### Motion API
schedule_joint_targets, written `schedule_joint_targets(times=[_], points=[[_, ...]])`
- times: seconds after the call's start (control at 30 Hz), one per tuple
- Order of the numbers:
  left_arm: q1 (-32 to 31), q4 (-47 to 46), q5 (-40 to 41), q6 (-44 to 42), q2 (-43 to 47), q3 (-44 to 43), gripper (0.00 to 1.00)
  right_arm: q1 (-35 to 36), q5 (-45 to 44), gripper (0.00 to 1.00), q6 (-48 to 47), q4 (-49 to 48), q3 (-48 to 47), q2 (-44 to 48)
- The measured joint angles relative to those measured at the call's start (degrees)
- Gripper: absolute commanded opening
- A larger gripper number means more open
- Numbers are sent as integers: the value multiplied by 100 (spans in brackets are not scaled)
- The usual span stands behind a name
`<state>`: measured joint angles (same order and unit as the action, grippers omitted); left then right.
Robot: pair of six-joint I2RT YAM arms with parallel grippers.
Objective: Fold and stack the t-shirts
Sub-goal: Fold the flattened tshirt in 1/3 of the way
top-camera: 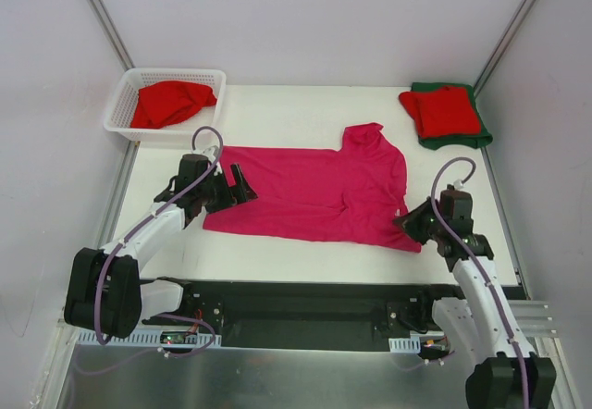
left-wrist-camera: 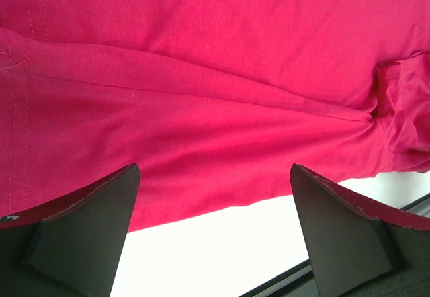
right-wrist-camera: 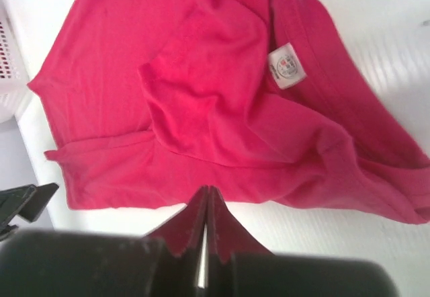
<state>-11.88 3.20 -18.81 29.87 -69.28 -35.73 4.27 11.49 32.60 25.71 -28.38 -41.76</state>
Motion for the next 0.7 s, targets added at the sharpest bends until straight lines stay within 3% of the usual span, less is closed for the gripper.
schedule_joint_targets(times=[0.27,0.5,0.7], points=[[0,-39,-35,0,-9,11,95,-1082,1663,1,398,-1189,1366,-162],[0,-127,-50,0,-96,11,95,-1368,2568,1,472,-2192,1423,-170],[0,-133,-55,0,-118,42,95,-1707,2870,1,374,-2361,1388,-426]])
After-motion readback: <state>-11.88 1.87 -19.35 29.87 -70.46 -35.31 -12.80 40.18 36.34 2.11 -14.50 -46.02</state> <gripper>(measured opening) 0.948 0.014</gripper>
